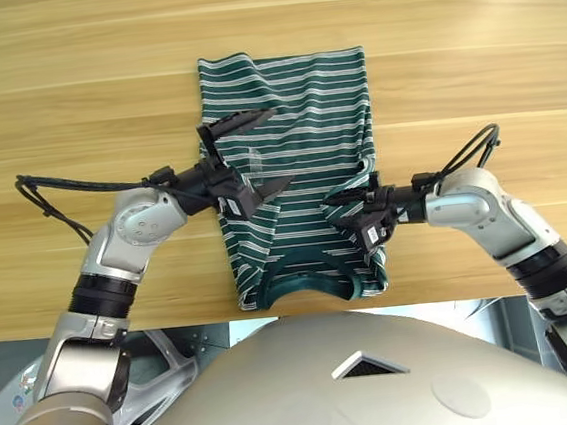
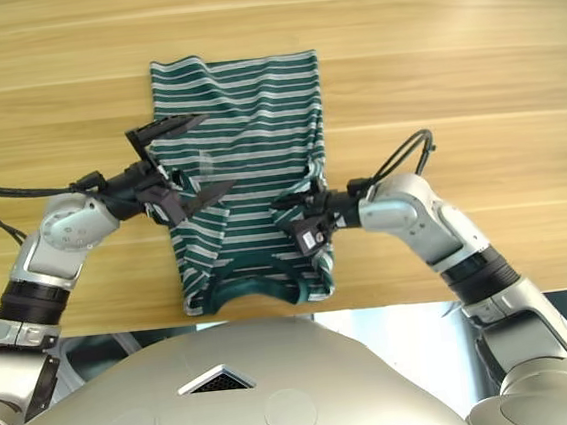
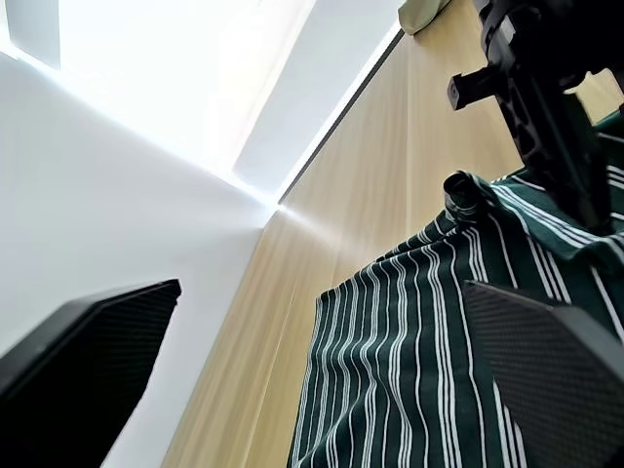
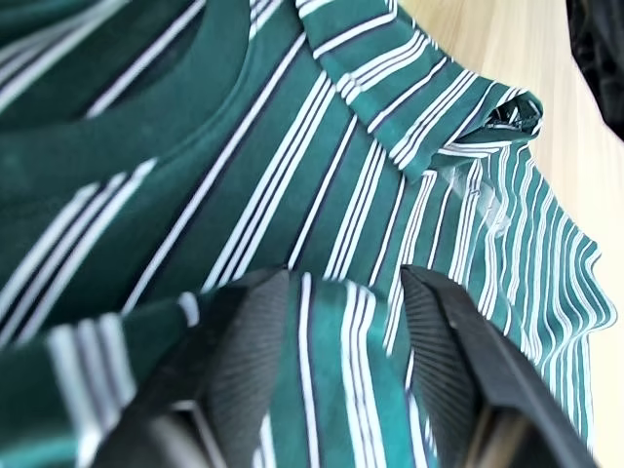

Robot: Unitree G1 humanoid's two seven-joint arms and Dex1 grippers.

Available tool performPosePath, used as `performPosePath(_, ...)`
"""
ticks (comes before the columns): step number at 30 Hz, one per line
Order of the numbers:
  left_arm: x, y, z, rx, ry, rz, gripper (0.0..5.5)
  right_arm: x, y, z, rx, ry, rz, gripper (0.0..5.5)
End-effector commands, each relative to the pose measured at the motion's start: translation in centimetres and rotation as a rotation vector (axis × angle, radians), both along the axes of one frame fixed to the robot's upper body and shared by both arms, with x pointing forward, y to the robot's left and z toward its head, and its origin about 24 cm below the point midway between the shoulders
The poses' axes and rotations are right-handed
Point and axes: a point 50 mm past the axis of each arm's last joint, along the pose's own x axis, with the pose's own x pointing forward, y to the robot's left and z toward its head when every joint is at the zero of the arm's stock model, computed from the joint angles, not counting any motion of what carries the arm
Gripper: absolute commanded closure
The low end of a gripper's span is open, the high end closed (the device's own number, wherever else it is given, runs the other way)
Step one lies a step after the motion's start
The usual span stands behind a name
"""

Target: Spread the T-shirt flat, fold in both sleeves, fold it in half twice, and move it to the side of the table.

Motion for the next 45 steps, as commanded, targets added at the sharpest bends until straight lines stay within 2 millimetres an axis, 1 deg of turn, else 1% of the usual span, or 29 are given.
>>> performPosePath(1,0.4,0.1,0.0,0.011,0.023,-0.011,0.10,2.4,-2.2,3.1,0.088,-0.116,-0.156,2.63)
performPosePath(2,0.5,0.1,0.1,0.009,0.020,-0.006,0.10,3.3,-3.8,4.1,0.076,-0.163,-0.219,2.46)
performPosePath(3,0.5,0.2,0.1,0.008,0.019,-0.003,0.10,3.9,-5.0,4.8,0.065,-0.197,-0.266,2.25)
performPosePath(4,0.6,0.2,0.1,0.006,0.016,0.000,0.10,4.2,-6.4,5.6,0.052,-0.228,-0.311,2.20)
performPosePath(7,0.7,0.0,0.0,0.000,0.014,0.002,0.10,4.5,-9.2,6.8,0.023,-0.283,-0.410,1.59)
performPosePath(8,0.7,0.0,-0.1,-0.001,0.018,0.003,0.10,4.2,-10.0,6.8,0.009,-0.284,-0.434,1.54)
performPosePath(10,0.4,0.3,-0.4,0.002,0.049,-0.001,0.10,3.2,-11.4,6.5,-0.024,-0.260,-0.456,1.17)
performPosePath(11,-0.1,0.6,-0.5,0.005,0.085,-0.014,0.10,2.5,-12.0,6.1,-0.049,-0.231,-0.455,1.05)
performPosePath(14,-2.6,2.7,-0.5,0.034,0.245,-0.079,0.10,0.3,-13.5,4.9,-0.111,-0.126,-0.432,0.54)
performPosePath(16,-4.2,4.7,0.5,0.060,0.346,-0.115,0.10,-1.4,-14.1,4.4,-0.140,-0.054,-0.402,0.15)
performPosePath(17,-4.9,5.7,1.4,0.056,0.388,-0.129,0.10,-2.1,-14.3,4.3,-0.142,-0.022,-0.390,0.15)
performPosePath(19,-6.5,7.6,3.6,0.037,0.464,-0.161,0.10,-3.3,-14.4,3.9,-0.146,0.037,-0.358,0.15)
performPosePath(21,-7.3,9.1,4.9,0.007,0.518,-0.173,0.10,-4.2,-14.3,3.4,-0.141,0.082,-0.330,0.15)
performPosePath(22,-7.6,9.9,4.8,0.019,0.548,-0.158,0.10,-4.6,-14.1,3.2,-0.138,0.105,-0.316,0.15)
performPosePath(24,-8.0,11.1,3.9,0.074,0.602,-0.128,0.10,-5.4,-13.9,2.5,-0.135,0.149,-0.289,0.15)
performPosePath(28,-8.4,12.1,1.7,0.176,0.641,-0.084,0.10,-6.6,-12.5,1.0,-0.119,0.226,-0.230,0.15)
performPosePath(32,-9.1,11.6,-1.1,0.269,0.686,-0.104,0.10,-7.1,-11.2,-0.1,-0.111,0.286,-0.175,0.15)
performPosePath(34,-9.2,11.1,-1.9,0.281,0.688,-0.114,0.10,-7.4,-10.7,-0.4,-0.111,0.305,-0.152,0.15)
performPosePath(40,-9.9,8.9,-3.5,0.274,0.706,-0.203,0.10,-7.7,-9.3,-0.8,-0.088,0.331,-0.100,0.15)
performPosePath(45,-9.6,7.9,-4.0,0.263,0.692,-0.233,0.10,-7.5,-8.4,-1.0,-0.066,0.323,-0.080,0.15)
